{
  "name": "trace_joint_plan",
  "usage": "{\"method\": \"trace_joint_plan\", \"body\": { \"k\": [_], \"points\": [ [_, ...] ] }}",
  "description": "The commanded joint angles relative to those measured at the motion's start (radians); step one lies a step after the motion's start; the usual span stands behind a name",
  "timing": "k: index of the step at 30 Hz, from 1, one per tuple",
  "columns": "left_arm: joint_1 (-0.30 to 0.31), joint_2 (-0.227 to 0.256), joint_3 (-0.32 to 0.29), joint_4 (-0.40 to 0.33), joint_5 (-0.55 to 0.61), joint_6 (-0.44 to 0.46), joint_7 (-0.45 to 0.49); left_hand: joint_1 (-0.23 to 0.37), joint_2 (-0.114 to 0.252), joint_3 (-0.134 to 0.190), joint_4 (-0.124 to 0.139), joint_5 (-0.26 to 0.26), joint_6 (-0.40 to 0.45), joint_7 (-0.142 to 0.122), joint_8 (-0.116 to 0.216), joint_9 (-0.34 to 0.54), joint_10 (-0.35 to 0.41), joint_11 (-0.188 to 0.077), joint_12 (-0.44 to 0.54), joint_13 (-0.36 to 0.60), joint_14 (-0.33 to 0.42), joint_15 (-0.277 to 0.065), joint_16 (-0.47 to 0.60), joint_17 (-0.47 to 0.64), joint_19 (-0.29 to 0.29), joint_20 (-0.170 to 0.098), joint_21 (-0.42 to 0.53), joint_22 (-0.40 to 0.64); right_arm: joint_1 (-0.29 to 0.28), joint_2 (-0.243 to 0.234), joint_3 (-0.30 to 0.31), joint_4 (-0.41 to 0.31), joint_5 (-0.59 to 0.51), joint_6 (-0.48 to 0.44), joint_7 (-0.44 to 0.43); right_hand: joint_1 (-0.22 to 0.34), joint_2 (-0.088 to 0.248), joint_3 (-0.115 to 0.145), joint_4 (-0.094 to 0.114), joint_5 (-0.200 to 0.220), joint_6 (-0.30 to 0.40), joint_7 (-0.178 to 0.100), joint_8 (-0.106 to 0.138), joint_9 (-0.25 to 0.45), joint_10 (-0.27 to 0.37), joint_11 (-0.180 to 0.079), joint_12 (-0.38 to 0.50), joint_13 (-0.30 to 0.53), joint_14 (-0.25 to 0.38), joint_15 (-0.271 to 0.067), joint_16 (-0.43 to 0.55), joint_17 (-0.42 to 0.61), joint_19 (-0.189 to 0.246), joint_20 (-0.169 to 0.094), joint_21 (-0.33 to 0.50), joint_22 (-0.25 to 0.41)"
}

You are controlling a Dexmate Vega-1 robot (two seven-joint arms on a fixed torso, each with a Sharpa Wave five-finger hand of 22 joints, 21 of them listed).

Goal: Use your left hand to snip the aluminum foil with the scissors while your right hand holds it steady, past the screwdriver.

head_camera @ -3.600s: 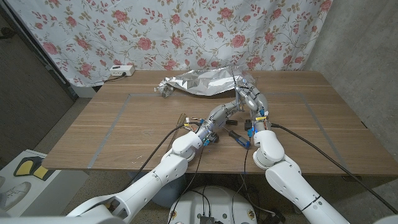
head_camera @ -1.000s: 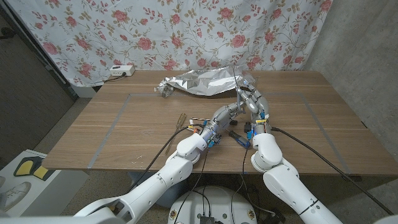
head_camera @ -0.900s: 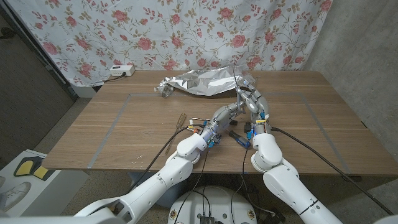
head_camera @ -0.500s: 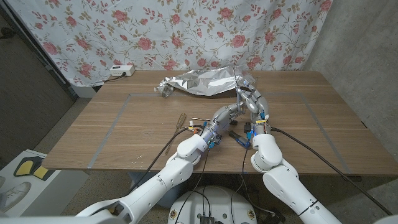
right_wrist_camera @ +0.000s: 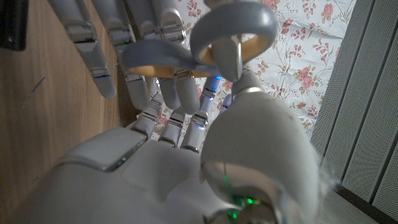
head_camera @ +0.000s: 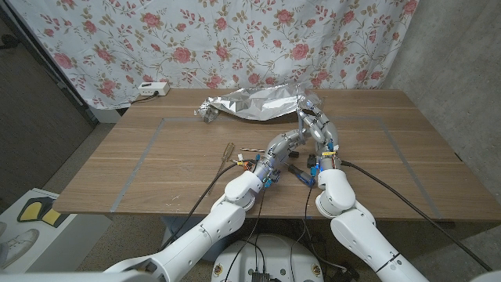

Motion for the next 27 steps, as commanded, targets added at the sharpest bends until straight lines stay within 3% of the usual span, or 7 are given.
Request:
{"method": "trace_joint_plan", "body": {
  "k": [1, 3, 10, 18, 23, 26, 27],
  "points": [
    [0.018, -0.017, -0.004, -0.011, 0.013, -0.013, 0.058, 0.042, -0.002, -0.023, 0.001, 0.003, -0.017, 0.001, 0.044, 0.060, -0.018, -0.006, 0.081, 0.109, 0.014, -0.007, 0.073, 0.080, 0.018, -0.001, 0.009, 0.008, -0.005, 0.003, 0.000, 0.004, -0.004, 0.008, 0.002, 0.011, 0.014, 0.004, -0.005, 0.006, 0.007, 0.001, 0.000, 0.002, 0.108, -0.103, 0.010, 0.005, 0.008, -0.183, 0.007, 0.004, 0.012, -0.002, -0.005, 0.002],
    [0.019, -0.017, -0.003, -0.015, 0.013, -0.008, 0.065, 0.065, -0.003, -0.038, 0.003, 0.003, -0.031, 0.000, 0.071, 0.100, -0.041, -0.007, 0.131, 0.182, 0.010, -0.010, 0.122, 0.136, 0.024, -0.003, 0.012, 0.012, -0.006, 0.004, 0.001, 0.005, 0.001, 0.013, 0.004, 0.011, 0.014, 0.004, -0.005, 0.006, 0.008, 0.001, 0.000, 0.002, 0.108, -0.103, 0.011, 0.005, 0.008, -0.183, 0.007, 0.005, 0.013, -0.001, -0.005, 0.002],
    [0.030, -0.017, -0.001, -0.037, 0.033, 0.010, 0.112, 0.110, -0.009, -0.066, 0.002, 0.003, -0.053, -0.006, 0.129, 0.181, -0.072, -0.011, 0.218, 0.309, 0.008, -0.020, 0.218, 0.234, 0.048, -0.004, 0.026, 0.020, -0.010, 0.003, -0.003, 0.006, -0.008, 0.025, 0.010, 0.013, 0.014, 0.004, -0.006, 0.006, 0.008, 0.001, 0.000, 0.002, 0.107, -0.103, 0.011, 0.003, 0.010, -0.184, 0.007, 0.006, 0.017, -0.002, -0.006, 0.003],
    [0.041, -0.010, 0.005, -0.073, 0.073, 0.038, 0.180, 0.161, -0.027, -0.082, -0.007, 0.006, -0.079, -0.012, 0.177, 0.247, -0.078, -0.001, 0.279, 0.392, 0.035, -0.021, 0.272, 0.258, 0.089, 0.006, 0.048, 0.031, -0.011, -0.003, -0.007, 0.005, -0.014, 0.018, 0.016, 0.014, 0.014, 0.005, -0.006, 0.005, 0.009, 0.001, 0.000, 0.002, 0.106, -0.102, 0.011, 0.002, 0.012, -0.185, 0.008, 0.008, 0.019, -0.004, -0.007, 0.003],
    [0.040, -0.006, 0.010, -0.088, 0.092, 0.057, 0.209, 0.214, -0.035, -0.099, -0.004, 0.008, -0.110, -0.012, 0.241, 0.332, -0.086, -0.003, 0.338, 0.479, 0.063, -0.032, 0.332, 0.282, 0.120, 0.009, 0.076, 0.052, -0.006, -0.007, -0.013, 0.008, -0.008, 0.013, 0.030, 0.015, 0.014, 0.005, -0.006, 0.005, 0.009, 0.001, 0.000, 0.002, 0.106, -0.102, 0.013, 0.002, 0.015, -0.185, 0.008, 0.009, 0.022, -0.005, -0.007, 0.003],
    [0.042, -0.006, 0.011, -0.100, 0.105, 0.070, 0.234, 0.255, -0.030, -0.120, 0.004, 0.009, -0.132, -0.018, 0.327, 0.433, -0.092, -0.007, 0.399, 0.568, 0.046, -0.029, 0.399, 0.328, 0.126, 0.015, 0.100, 0.078, 0.000, -0.008, -0.016, 0.012, -0.009, 0.013, 0.035, 0.015, 0.015, 0.005, -0.006, 0.005, 0.008, 0.001, 0.000, 0.002, 0.105, -0.102, 0.013, 0.001, 0.017, -0.185, 0.009, 0.010, 0.022, -0.007, -0.008, 0.003],
    [0.042, -0.006, 0.012, -0.102, 0.105, 0.074, 0.237, 0.262, -0.027, -0.121, 0.003, 0.009, -0.132, -0.016, 0.338, 0.445, -0.088, -0.007, 0.407, 0.578, 0.046, -0.030, 0.406, 0.331, 0.126, 0.016, 0.103, 0.081, 0.002, -0.010, -0.018, 0.014, -0.007, 0.015, 0.042, 0.015, 0.015, 0.005, -0.006, 0.005, 0.008, 0.001, 0.000, 0.002, 0.105, -0.102, 0.013, 0.001, 0.017, -0.185, 0.009, 0.010, 0.022, -0.007, -0.008, 0.003]
  ]
}}
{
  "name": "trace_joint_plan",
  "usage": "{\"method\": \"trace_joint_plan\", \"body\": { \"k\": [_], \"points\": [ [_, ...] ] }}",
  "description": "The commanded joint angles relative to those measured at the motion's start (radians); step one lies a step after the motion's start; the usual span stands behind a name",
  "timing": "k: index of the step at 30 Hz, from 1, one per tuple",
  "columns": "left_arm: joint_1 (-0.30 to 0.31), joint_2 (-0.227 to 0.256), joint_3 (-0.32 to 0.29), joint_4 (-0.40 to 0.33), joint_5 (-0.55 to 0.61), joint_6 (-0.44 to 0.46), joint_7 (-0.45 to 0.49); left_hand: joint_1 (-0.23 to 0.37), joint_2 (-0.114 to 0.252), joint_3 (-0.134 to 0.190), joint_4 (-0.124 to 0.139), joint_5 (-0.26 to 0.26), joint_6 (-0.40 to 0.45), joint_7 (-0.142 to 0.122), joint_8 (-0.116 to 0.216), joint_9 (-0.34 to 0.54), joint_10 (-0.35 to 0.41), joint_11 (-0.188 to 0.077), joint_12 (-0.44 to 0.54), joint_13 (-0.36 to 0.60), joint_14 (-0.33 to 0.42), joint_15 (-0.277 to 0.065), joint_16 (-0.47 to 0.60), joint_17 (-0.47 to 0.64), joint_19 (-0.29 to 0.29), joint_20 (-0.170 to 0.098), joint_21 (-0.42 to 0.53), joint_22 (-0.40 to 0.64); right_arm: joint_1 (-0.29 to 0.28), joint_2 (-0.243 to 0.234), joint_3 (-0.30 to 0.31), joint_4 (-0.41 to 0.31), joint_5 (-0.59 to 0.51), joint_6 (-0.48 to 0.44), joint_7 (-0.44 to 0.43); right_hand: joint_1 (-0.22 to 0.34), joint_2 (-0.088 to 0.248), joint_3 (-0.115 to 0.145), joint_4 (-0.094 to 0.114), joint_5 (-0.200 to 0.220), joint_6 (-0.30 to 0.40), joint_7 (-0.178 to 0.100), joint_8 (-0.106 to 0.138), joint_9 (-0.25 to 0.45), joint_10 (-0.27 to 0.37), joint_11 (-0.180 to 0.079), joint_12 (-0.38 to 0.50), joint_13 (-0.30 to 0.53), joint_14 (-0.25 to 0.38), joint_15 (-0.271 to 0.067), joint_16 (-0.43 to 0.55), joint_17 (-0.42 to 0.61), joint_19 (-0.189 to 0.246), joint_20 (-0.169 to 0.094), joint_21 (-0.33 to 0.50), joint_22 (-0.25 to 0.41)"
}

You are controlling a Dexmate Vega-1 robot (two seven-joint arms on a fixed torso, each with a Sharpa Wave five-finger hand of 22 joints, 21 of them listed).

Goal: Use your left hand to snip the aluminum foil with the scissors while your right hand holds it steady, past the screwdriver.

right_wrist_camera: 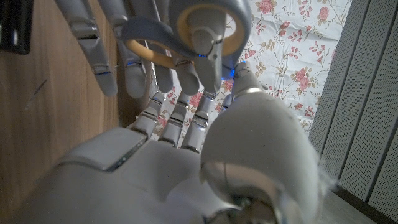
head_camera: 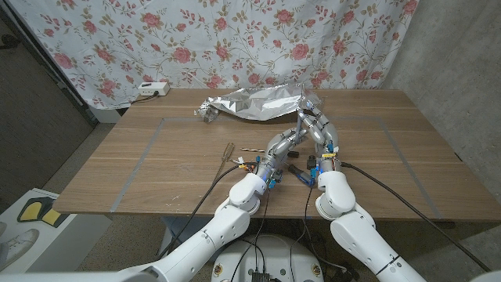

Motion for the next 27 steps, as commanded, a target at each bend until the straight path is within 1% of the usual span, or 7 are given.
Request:
{"method": "trace_joint_plan", "body": {
  "k": [1, 3, 11, 15, 19, 22, 27],
  "points": [
    [0.006, 0.003, 0.007, -0.040, 0.041, 0.046, 0.082, 0.052, 0.009, -0.018, 0.000, 0.007, -0.009, -0.003, 0.101, 0.111, 0.008, -0.008, 0.188, 0.302, -0.002, -0.004, 0.072, 0.038, 0.021, 0.001, 0.029, 0.029, 0.013, -0.009, -0.014, 0.011, 0.001, -0.002, 0.029, 0.015, 0.015, 0.006, -0.007, 0.004, 0.008, 0.001, -0.001, 0.002, 0.108, -0.100, 0.010, 0.003, 0.007, -0.184, 0.005, 0.004, 0.004, -0.004, -0.005, 0.003],
    [0.008, 0.004, 0.007, -0.051, 0.044, 0.062, 0.099, 0.076, 0.021, -0.017, -0.002, 0.009, 0.007, -0.001, 0.140, 0.143, 0.034, -0.011, 0.208, 0.311, 0.016, -0.008, 0.103, 0.047, 0.035, 0.001, 0.044, 0.039, 0.016, -0.012, -0.017, 0.015, 0.001, 0.003, 0.039, 0.016, 0.015, 0.006, -0.007, 0.004, 0.008, 0.001, -0.001, 0.002, 0.107, -0.100, 0.011, 0.003, 0.008, -0.185, 0.006, 0.005, 0.005, -0.006, -0.005, 0.003],
    [0.007, 0.007, 0.007, -0.065, 0.040, 0.085, 0.115, 0.100, 0.021, -0.035, 0.004, 0.009, 0.021, 0.010, 0.190, 0.176, 0.102, -0.009, 0.268, 0.342, 0.062, -0.024, 0.187, 0.076, 0.065, 0.000, 0.084, 0.069, 0.029, -0.015, -0.022, 0.019, 0.008, -0.003, 0.052, 0.017, 0.014, 0.006, -0.007, 0.004, 0.007, 0.001, -0.001, 0.002, 0.106, -0.099, 0.013, 0.002, 0.013, -0.185, 0.007, 0.008, 0.011, -0.011, -0.005, 0.003],
    [0.006, 0.005, 0.006, -0.066, 0.036, 0.081, 0.116, 0.103, 0.018, -0.054, 0.012, 0.011, 0.049, 0.016, 0.258, 0.237, 0.131, -0.006, 0.334, 0.362, 0.079, -0.016, 0.257, 0.100, 0.068, -0.002, 0.113, 0.100, 0.037, -0.015, -0.023, 0.021, 0.020, -0.012, 0.060, 0.018, 0.015, 0.006, -0.007, 0.003, 0.006, 0.002, -0.002, 0.002, 0.106, -0.099, 0.014, 0.001, 0.015, -0.185, 0.007, 0.010, 0.013, -0.015, -0.005, 0.003],
    [0.012, -0.001, 0.000, -0.071, 0.022, 0.084, 0.126, 0.101, 0.016, -0.062, 0.015, 0.012, 0.047, 0.024, 0.286, 0.268, 0.137, -0.004, 0.366, 0.367, 0.086, -0.014, 0.287, 0.107, 0.072, -0.005, 0.129, 0.114, 0.043, -0.017, -0.025, 0.023, 0.030, -0.021, 0.066, 0.018, 0.014, 0.006, -0.007, 0.003, 0.004, 0.002, -0.002, 0.002, 0.105, -0.099, 0.015, 0.001, 0.016, -0.185, 0.007, 0.011, 0.016, -0.018, -0.005, 0.004],
    [0.016, -0.006, -0.003, -0.070, 0.020, 0.079, 0.138, 0.106, 0.015, -0.075, 0.015, 0.016, 0.056, 0.029, 0.352, 0.333, 0.169, -0.007, 0.447, 0.371, 0.140, -0.023, 0.363, 0.118, 0.097, -0.013, 0.167, 0.141, 0.047, -0.019, -0.027, 0.024, 0.034, -0.025, 0.070, 0.018, 0.015, 0.006, -0.007, 0.003, 0.003, 0.002, -0.003, 0.002, 0.105, -0.099, 0.015, 0.000, 0.017, -0.185, 0.007, 0.011, 0.017, -0.019, -0.005, 0.004],
    [0.018, -0.004, -0.009, -0.079, -0.003, 0.091, 0.132, 0.107, 0.013, -0.085, 0.017, 0.017, 0.054, 0.032, 0.383, 0.360, 0.193, -0.013, 0.506, 0.371, 0.180, -0.030, 0.401, 0.101, 0.114, -0.017, 0.194, 0.158, 0.058, -0.022, -0.030, 0.027, 0.048, -0.038, 0.080, 0.018, 0.015, 0.006, -0.007, 0.002, 0.002, 0.002, -0.003, 0.002, 0.104, -0.099, 0.017, 0.000, 0.020, -0.185, 0.008, 0.013, 0.019, -0.019, -0.005, 0.004]
  ]
}}
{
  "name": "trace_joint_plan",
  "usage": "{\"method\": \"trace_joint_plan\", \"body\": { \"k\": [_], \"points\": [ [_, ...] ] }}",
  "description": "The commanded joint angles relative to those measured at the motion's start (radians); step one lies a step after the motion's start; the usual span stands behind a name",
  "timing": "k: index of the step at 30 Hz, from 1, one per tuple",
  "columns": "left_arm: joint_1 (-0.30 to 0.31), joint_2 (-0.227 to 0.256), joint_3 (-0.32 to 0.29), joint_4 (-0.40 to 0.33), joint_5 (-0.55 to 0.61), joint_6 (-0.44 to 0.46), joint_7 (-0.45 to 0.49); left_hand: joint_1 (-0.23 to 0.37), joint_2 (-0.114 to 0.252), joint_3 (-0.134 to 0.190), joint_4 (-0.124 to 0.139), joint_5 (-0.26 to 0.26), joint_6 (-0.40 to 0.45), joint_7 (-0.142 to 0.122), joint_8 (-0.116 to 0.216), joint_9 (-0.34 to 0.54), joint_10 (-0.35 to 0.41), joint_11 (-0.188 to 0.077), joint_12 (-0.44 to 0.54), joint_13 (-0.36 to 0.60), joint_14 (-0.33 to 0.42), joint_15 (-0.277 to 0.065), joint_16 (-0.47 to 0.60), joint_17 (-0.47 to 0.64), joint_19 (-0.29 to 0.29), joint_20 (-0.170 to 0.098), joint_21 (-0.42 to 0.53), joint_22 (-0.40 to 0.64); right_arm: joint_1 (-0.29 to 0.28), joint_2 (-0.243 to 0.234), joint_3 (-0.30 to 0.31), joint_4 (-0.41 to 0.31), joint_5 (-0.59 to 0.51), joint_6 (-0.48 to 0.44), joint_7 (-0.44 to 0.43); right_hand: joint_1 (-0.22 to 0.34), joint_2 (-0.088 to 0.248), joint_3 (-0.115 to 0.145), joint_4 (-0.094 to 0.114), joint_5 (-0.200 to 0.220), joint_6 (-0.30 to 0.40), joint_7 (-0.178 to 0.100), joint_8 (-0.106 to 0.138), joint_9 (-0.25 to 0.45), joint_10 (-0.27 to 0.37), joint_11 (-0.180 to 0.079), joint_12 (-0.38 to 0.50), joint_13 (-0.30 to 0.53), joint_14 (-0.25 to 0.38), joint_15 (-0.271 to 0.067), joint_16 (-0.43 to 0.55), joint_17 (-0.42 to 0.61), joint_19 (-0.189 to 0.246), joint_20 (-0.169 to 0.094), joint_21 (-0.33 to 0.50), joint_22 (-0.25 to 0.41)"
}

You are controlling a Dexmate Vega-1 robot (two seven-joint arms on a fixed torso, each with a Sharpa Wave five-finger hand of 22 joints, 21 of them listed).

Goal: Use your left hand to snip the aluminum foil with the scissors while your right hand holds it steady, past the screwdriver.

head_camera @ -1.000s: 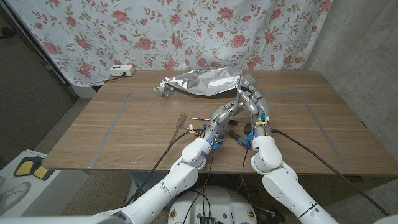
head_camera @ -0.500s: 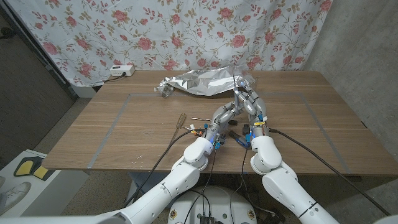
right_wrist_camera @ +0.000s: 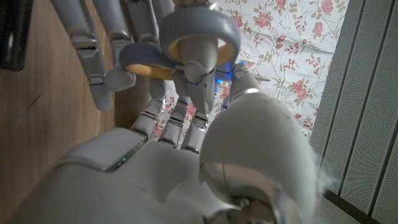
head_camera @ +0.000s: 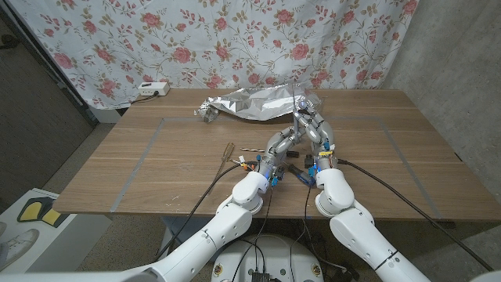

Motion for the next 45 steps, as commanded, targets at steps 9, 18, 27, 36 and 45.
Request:
{"method": "trace_joint_plan", "body": {
  "k": [9, 18, 27, 36, 45],
  "points": [
    [0.010, 0.018, -0.020, -0.050, -0.064, 0.058, 0.006, 0.005, 0.002, -0.020, 0.007, 0.008, -0.005, 0.010, 0.186, 0.245, 0.106, -0.092, 0.541, 0.145, 0.072, -0.057, 0.054, -0.041, 0.004, -0.003, 0.038, 0.029, 0.037, -0.020, -0.013, 0.001, 0.042, -0.050, 0.036, 0.011, 0.006, 0.006, -0.006, 0.007, -0.028, 0.007, -0.013, 0.002, 0.105, -0.101, 0.029, 0.014, 0.014, -0.186, 0.001, 0.006, 0.010, -0.009, -0.006, 0.005],
    [0.013, 0.035, -0.024, -0.073, -0.061, 0.068, 0.016, 0.004, 0.009, -0.023, 0.009, 0.009, -0.012, 0.008, 0.193, 0.240, 0.091, -0.090, 0.570, 0.143, 0.057, -0.059, 0.067, -0.058, -0.007, -0.004, 0.049, 0.037, 0.041, -0.022, -0.011, 0.002, 0.063, -0.053, 0.041, 0.008, 0.009, 0.007, -0.003, 0.011, -0.084, 0.029, -0.023, 0.004, 0.088, -0.101, 0.042, 0.034, 0.016, -0.184, -0.004, 0.004, 0.010, -0.004, -0.008, 0.005],
    [0.022, 0.034, -0.026, -0.076, -0.071, 0.060, 0.017, 0.004, 0.012, -0.025, 0.009, 0.009, -0.016, 0.008, 0.202, 0.241, 0.083, -0.091, 0.593, 0.142, 0.051, -0.059, 0.081, -0.072, -0.011, -0.004, 0.058, 0.044, 0.035, -0.028, -0.012, 0.006, 0.066, -0.042, 0.045, -0.045, 0.002, -0.007, 0.026, 0.015, -0.147, 0.043, -0.030, 0.004, 0.056, -0.098, 0.046, 0.054, 0.010, -0.170, -0.026, -0.011, 0.014, 0.004, -0.007, 0.007],
    [0.023, 0.027, -0.024, -0.064, -0.074, 0.038, 0.005, 0.004, 0.017, -0.027, 0.009, 0.009, -0.024, 0.006, 0.211, 0.233, 0.068, -0.093, 0.624, 0.141, 0.041, -0.059, 0.103, -0.095, -0.021, -0.004, 0.073, 0.052, 0.034, -0.048, -0.012, 0.003, 0.062, -0.047, 0.055, -0.238, -0.039, -0.082, 0.106, -0.014, -0.213, 0.067, -0.023, -0.003, -0.053, -0.089, 0.036, 0.089, -0.018, -0.169, -0.057, -0.017, 0.007, -0.001, -0.006, 0.010],
    [0.023, 0.018, -0.021, -0.050, -0.077, 0.021, -0.006, 0.004, 0.019, -0.029, 0.008, 0.009, -0.030, 0.005, 0.219, 0.227, 0.059, -0.094, 0.643, 0.140, 0.034, -0.059, 0.121, -0.113, -0.027, -0.004, 0.085, 0.058, 0.024, -0.060, -0.003, -0.002, 0.060, -0.049, 0.052, -0.524, -0.125, -0.204, 0.207, -0.049, -0.284, 0.127, -0.026, -0.014, -0.197, -0.053, -0.006, 0.076, -0.053, -0.139, -0.106, -0.039, 0.013, 0.061, -0.006, 0.010]
  ]
}}
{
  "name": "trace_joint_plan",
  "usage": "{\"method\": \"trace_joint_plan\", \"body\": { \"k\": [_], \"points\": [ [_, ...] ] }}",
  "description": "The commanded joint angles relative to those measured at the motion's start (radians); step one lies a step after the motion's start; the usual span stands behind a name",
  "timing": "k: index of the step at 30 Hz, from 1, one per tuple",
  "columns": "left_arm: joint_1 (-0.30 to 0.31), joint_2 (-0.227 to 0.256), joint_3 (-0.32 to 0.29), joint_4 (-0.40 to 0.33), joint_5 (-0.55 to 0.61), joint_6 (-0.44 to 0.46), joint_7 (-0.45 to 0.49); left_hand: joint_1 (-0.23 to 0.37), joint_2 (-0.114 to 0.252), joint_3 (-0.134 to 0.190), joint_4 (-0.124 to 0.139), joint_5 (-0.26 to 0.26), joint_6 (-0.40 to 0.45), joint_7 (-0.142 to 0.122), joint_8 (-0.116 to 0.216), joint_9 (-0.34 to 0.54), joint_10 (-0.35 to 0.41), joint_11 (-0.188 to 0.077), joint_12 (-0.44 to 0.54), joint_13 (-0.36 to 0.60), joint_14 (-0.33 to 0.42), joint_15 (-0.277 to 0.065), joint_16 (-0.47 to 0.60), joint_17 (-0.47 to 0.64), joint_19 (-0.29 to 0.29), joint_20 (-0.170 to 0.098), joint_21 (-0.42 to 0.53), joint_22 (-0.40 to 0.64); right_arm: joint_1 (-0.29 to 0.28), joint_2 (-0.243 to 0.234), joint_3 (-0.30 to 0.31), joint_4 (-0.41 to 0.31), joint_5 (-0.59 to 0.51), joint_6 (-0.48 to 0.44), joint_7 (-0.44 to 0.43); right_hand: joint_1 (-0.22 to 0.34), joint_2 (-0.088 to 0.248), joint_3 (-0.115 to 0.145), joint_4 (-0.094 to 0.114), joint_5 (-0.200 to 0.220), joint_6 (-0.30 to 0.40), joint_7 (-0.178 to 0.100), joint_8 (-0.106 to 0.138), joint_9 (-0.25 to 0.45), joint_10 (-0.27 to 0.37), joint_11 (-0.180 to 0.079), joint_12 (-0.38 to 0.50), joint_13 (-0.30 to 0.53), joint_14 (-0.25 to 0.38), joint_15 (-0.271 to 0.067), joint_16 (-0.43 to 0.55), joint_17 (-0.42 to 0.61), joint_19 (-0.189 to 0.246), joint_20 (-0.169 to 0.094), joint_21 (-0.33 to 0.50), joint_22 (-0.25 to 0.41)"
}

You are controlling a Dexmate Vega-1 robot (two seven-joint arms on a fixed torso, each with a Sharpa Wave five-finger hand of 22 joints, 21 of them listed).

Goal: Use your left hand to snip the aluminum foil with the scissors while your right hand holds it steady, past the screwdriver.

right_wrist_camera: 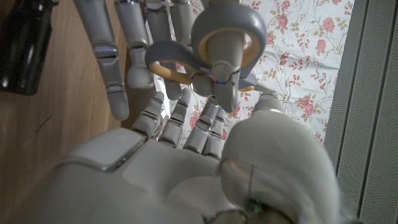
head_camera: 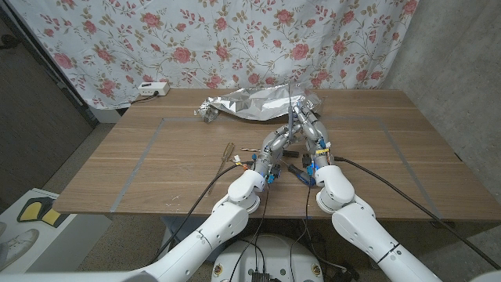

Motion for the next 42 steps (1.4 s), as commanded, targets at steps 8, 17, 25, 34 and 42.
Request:
{"method": "trace_joint_plan", "body": {
  "k": [8, 17, 25, 34, 42],
  "points": [
    [0.016, 0.008, -0.004, -0.028, -0.006, -0.002, 0.005, 0.001, 0.010, -0.002, -0.001, 0.009, -0.010, 0.004, 0.182, 0.223, 0.069, -0.079, 0.653, 0.001, 0.035, -0.050, 0.030, -0.023, -0.012, -0.002, 0.024, 0.009, -0.026, -0.024, 0.034, -0.008, 0.027, 0.001, 0.000, -0.107, -0.019, -0.044, 0.028, 0.015, -0.104, 0.031, -0.001, -0.004, -0.185, 0.061, -0.095, -0.039, -0.083, -0.103, -0.034, -0.006, -0.027, 0.037, -0.008, 0.004],
    [0.079, 0.079, -0.039, -0.258, 0.000, 0.187, 0.187, 0.007, 0.011, -0.001, -0.004, 0.010, -0.004, 0.008, 0.188, 0.214, 0.073, -0.075, 0.660, 0.001, 0.037, -0.047, 0.045, -0.035, -0.008, 0.001, 0.035, 0.012, -0.036, -0.051, 0.066, -0.021, 0.025, -0.003, -0.009, -0.126, -0.016, -0.048, 0.033, 0.017, -0.121, 0.037, 0.002, -0.005, -0.192, 0.067, -0.100, -0.038, -0.094, -0.092, -0.036, -0.007, -0.033, 0.045, -0.008, 0.005],
    [0.125, 0.125, -0.068, -0.430, -0.038, 0.345, 0.321, 0.016, 0.005, -0.001, -0.009, 0.014, -0.001, 0.015, 0.206, 0.218, 0.088, -0.066, 0.667, 0.000, 0.050, -0.047, 0.071, -0.056, 0.007, 0.007, 0.055, 0.014, -0.042, -0.051, 0.074, -0.020, 0.043, -0.015, -0.012, -0.130, -0.013, -0.048, 0.032, 0.018, -0.128, 0.036, 0.004, -0.006, -0.185, 0.061, -0.099, -0.037, -0.094, -0.089, -0.034, -0.008, -0.034, 0.046, -0.007, 0.005],
    [0.141, 0.149, -0.071, -0.472, -0.052, 0.344, 0.333, 0.022, 0.006, 0.000, -0.009, 0.017, -0.007, 0.018, 0.212, 0.214, 0.089, -0.067, 0.667, 0.000, 0.047, -0.047, 0.085, -0.074, 0.012, 0.008, 0.068, 0.015, -0.032, -0.044, 0.067, -0.005, 0.046, -0.015, -0.009, -0.128, -0.010, -0.046, 0.027, 0.020, -0.124, 0.035, 0.010, -0.007, -0.170, 0.055, -0.094, -0.035, -0.088, -0.093, -0.031, -0.011, -0.032, 0.046, -0.004, 0.005],
    [0.143, 0.172, -0.079, -0.480, -0.064, 0.335, 0.321, 0.018, 0.007, -0.001, -0.006, 0.016, -0.008, 0.016, 0.218, 0.211, 0.090, -0.066, 0.667, 0.000, 0.048, -0.048, 0.095, -0.087, 0.012, 0.008, 0.075, 0.015, -0.027, -0.048, 0.072, -0.005, 0.055, -0.027, -0.012, -0.124, -0.008, -0.044, 0.023, 0.021, -0.123, 0.033, 0.012, -0.008, -0.168, 0.053, -0.094, -0.033, -0.087, -0.094, -0.030, -0.013, -0.031, 0.046, -0.004, 0.005]
  ]
}}
